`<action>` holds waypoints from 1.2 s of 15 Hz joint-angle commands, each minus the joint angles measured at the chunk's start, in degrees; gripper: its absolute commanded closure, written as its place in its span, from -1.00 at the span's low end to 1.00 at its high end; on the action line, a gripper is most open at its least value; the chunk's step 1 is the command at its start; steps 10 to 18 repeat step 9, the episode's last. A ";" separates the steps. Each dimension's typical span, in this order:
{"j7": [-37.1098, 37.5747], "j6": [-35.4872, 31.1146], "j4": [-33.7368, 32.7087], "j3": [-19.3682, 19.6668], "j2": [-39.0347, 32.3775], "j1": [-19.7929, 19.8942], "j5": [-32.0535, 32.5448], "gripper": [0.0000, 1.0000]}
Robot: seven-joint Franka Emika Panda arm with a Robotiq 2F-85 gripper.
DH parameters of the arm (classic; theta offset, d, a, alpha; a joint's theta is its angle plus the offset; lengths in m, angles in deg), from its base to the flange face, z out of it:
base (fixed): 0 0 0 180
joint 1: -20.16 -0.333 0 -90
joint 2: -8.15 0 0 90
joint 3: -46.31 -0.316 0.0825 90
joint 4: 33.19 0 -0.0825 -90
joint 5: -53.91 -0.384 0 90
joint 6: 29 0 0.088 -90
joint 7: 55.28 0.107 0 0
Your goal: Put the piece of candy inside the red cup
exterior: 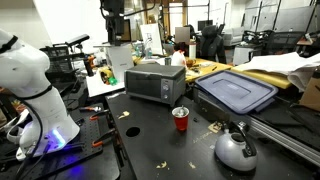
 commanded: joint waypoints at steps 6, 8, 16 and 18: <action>0.10 1.34 -0.13 0.40 3.27 -0.98 -1.01 -1.00; 0.10 1.37 -0.13 0.40 3.30 -0.98 -1.02 -1.00; 0.10 1.37 -0.13 0.41 3.30 -0.98 -1.02 -1.00; 0.10 1.37 -0.13 0.41 3.30 -0.98 -1.02 -1.00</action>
